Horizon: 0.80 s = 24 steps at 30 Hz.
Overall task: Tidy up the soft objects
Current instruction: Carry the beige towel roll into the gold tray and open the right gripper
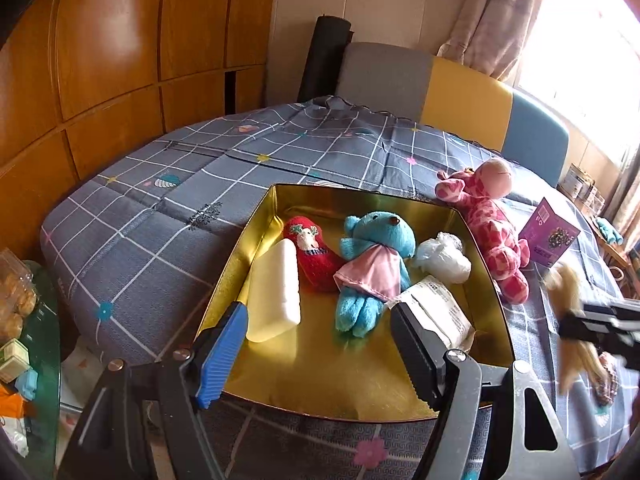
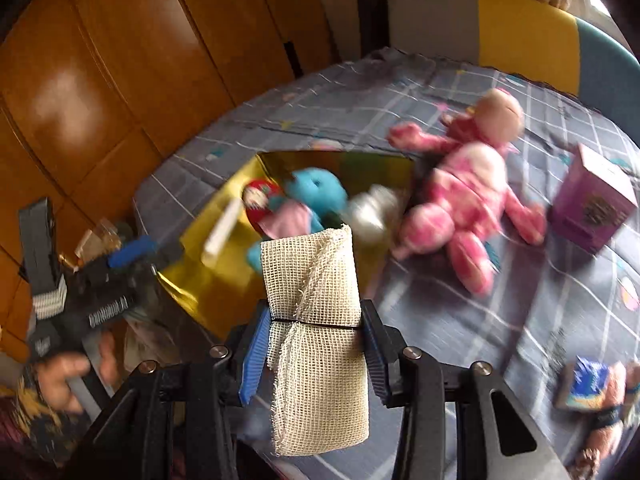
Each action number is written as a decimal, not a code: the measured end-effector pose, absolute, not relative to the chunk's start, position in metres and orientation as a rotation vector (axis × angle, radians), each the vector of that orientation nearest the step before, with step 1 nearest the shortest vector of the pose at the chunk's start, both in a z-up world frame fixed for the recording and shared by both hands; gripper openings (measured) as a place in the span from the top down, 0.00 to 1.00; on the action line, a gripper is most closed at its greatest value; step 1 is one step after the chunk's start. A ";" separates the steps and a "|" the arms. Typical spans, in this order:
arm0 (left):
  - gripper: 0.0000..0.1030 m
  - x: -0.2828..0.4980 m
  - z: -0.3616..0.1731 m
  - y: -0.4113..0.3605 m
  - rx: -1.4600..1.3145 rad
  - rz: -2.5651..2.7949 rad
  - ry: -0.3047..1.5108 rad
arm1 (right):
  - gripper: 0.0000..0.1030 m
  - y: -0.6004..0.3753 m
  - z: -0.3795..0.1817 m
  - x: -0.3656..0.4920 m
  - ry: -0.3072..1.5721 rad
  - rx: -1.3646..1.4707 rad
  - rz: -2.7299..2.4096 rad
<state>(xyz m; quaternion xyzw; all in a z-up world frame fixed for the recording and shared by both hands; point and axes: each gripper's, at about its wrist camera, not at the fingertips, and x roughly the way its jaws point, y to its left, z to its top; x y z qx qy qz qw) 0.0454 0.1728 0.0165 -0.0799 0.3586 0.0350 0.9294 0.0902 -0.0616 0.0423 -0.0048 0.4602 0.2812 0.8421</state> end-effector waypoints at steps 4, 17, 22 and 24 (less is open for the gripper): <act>0.26 0.045 0.020 0.176 -0.168 0.079 0.727 | 0.58 -0.013 0.026 0.112 0.994 -0.049 0.602; 0.25 0.047 0.020 0.184 -0.173 0.102 0.727 | 0.56 0.021 -0.036 0.124 1.087 -0.154 0.557; 0.25 0.048 0.017 0.182 -0.170 0.100 0.736 | 0.54 0.009 -0.030 0.122 1.080 -0.081 0.543; 0.25 0.048 0.017 0.180 -0.167 0.098 0.736 | 0.54 0.005 -0.025 0.119 1.070 -0.065 0.534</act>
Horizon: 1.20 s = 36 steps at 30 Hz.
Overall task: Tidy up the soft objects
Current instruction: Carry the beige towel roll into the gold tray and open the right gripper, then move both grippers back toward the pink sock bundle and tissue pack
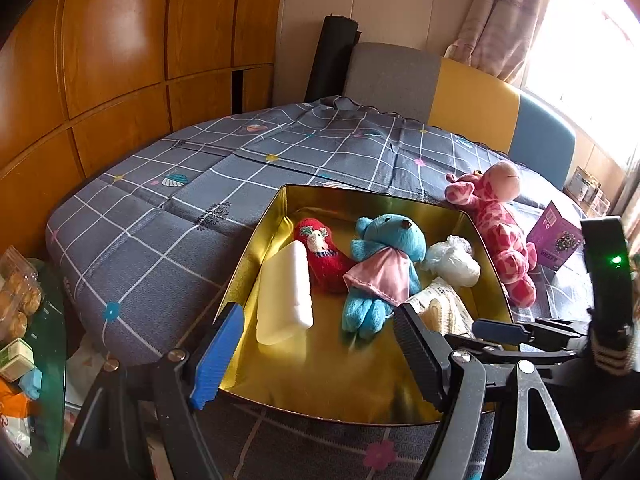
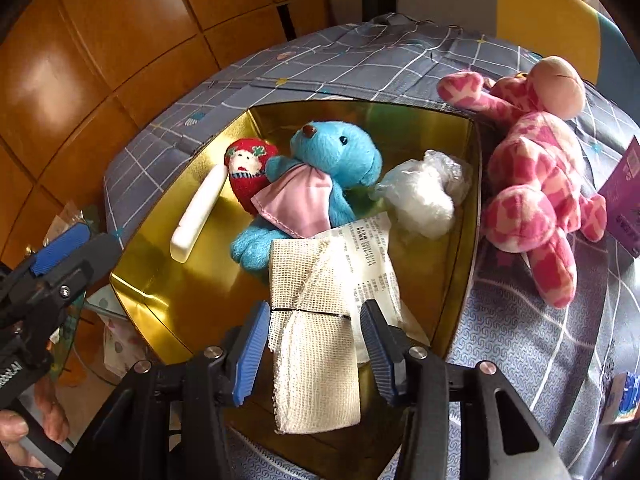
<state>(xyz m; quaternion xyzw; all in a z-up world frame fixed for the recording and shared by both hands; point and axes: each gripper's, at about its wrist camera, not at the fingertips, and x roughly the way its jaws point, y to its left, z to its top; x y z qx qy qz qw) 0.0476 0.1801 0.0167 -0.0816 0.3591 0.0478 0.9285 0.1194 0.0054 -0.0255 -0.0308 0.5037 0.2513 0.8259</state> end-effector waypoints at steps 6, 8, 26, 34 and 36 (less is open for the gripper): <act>0.25 0.045 0.019 0.175 -0.160 0.088 0.728 | 0.54 -0.010 -0.009 0.107 1.013 -0.036 0.491; 0.25 0.044 0.020 0.174 -0.157 0.084 0.724 | 0.54 -0.015 -0.004 0.102 0.991 -0.031 0.476; 0.25 0.041 0.031 0.138 -0.084 0.001 0.710 | 0.54 -0.115 0.026 0.057 0.872 0.056 0.276; 0.25 0.048 0.039 0.102 -0.010 -0.087 0.708 | 0.54 -0.190 0.029 0.037 0.870 0.125 0.117; 0.25 0.050 0.041 0.089 0.022 -0.111 0.706 | 0.54 -0.209 0.031 0.032 0.865 0.136 0.075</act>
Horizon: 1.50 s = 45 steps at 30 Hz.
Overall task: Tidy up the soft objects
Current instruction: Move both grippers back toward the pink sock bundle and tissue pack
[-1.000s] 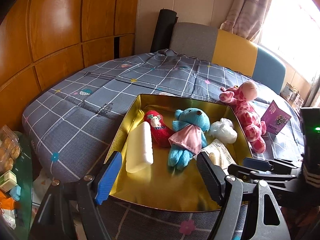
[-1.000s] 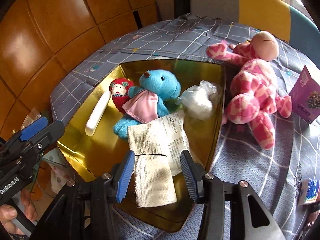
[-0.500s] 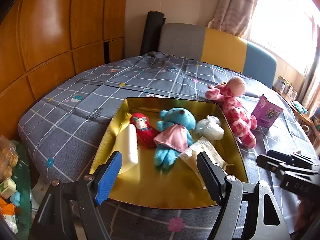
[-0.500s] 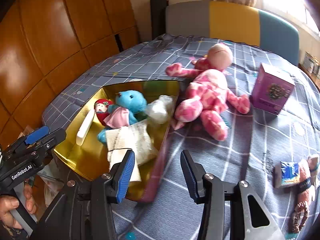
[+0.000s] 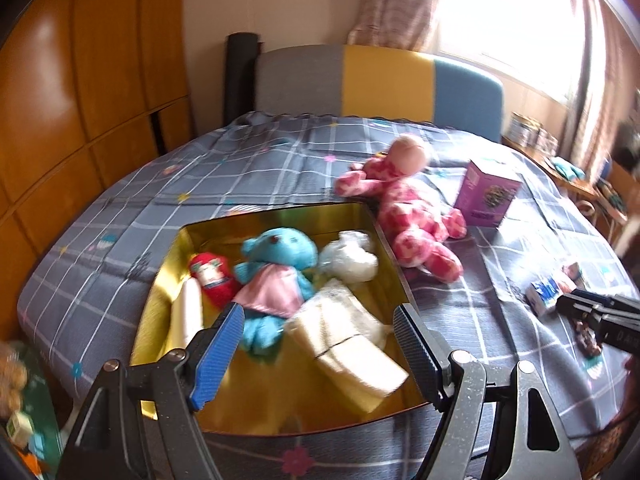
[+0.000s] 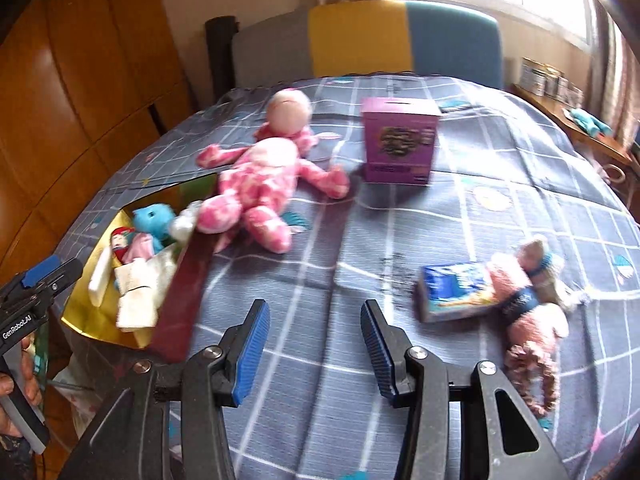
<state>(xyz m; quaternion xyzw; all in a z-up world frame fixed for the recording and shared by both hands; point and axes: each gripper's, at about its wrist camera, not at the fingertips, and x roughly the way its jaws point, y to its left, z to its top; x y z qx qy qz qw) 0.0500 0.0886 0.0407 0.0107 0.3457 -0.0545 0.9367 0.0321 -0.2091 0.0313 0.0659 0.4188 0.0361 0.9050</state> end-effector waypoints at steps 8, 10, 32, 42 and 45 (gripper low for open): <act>0.24 0.057 0.044 0.033 0.116 -0.224 0.708 | 0.54 -0.279 0.036 0.009 0.847 0.195 -0.096; 0.24 0.059 0.043 0.019 0.136 -0.254 0.710 | 0.54 -0.296 0.037 0.001 0.841 0.217 -0.130; 0.25 0.059 0.016 -0.133 0.316 -0.607 0.814 | 0.54 -0.399 0.034 -0.067 0.801 0.417 -0.418; 0.25 0.067 -0.005 -0.203 0.265 -0.827 0.993 | 0.54 -0.414 0.034 -0.081 0.794 0.448 -0.427; 0.23 0.066 -0.015 -0.231 0.272 -0.878 1.042 | 0.54 -0.415 0.034 -0.083 0.793 0.448 -0.416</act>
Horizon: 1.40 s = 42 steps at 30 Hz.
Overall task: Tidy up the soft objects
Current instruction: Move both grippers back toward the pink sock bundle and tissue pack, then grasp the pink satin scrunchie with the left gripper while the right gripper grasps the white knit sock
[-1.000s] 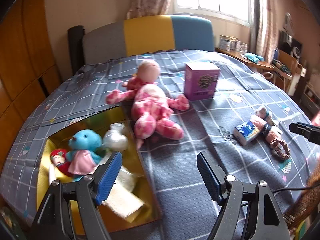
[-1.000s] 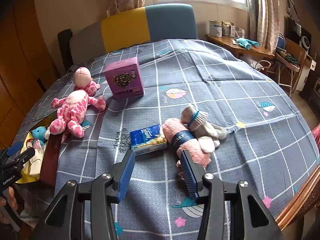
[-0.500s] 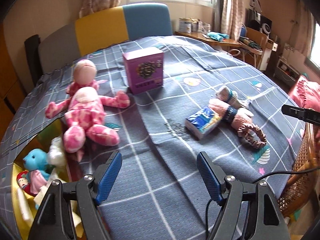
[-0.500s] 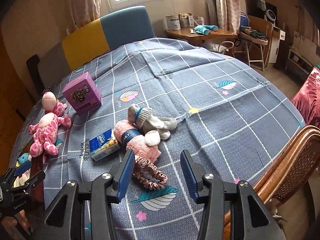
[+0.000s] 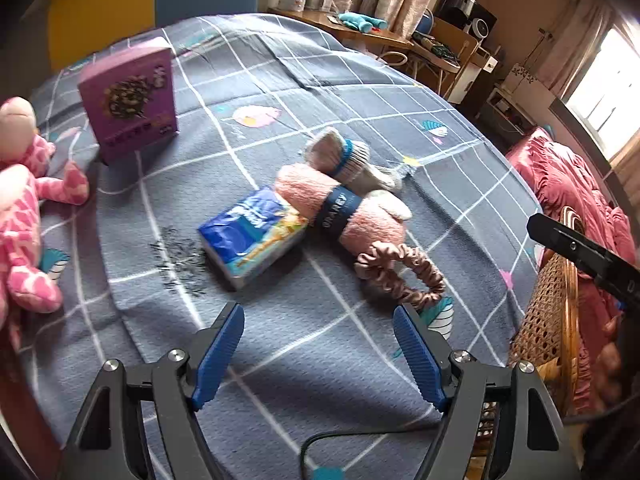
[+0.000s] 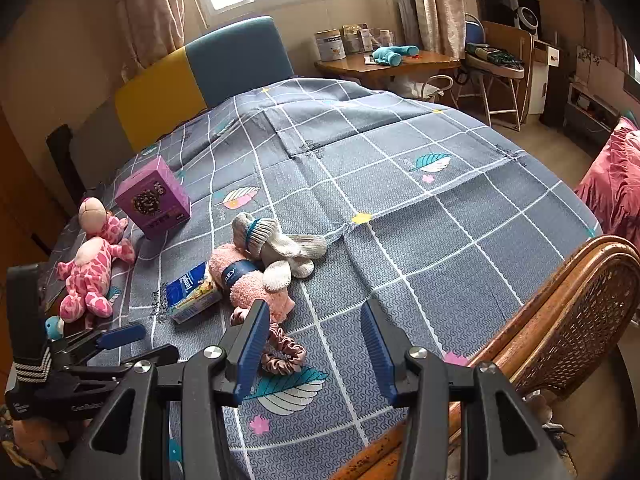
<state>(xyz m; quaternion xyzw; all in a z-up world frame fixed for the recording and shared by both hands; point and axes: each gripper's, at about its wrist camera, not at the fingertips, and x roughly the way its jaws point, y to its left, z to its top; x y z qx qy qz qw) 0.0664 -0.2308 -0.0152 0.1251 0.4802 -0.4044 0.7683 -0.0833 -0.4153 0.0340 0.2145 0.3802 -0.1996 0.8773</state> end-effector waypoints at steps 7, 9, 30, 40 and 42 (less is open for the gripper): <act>0.16 0.062 -0.045 -0.284 0.154 -0.944 1.210 | 0.54 -0.424 0.030 -0.087 0.794 0.465 -0.408; 0.16 0.063 -0.052 -0.292 0.096 -0.942 1.257 | 0.54 -0.427 0.027 -0.089 0.797 0.475 -0.408; 0.83 0.060 -0.054 -0.269 0.108 -0.896 1.194 | 0.54 -0.428 0.026 -0.089 0.794 0.470 -0.377; 0.82 0.080 -0.038 -0.150 0.114 -0.775 1.094 | 0.54 -0.409 0.033 -0.030 0.869 0.416 -0.207; 0.82 0.082 -0.045 -0.133 0.104 -0.745 1.098 | 0.54 -0.409 0.030 -0.008 0.895 0.364 -0.200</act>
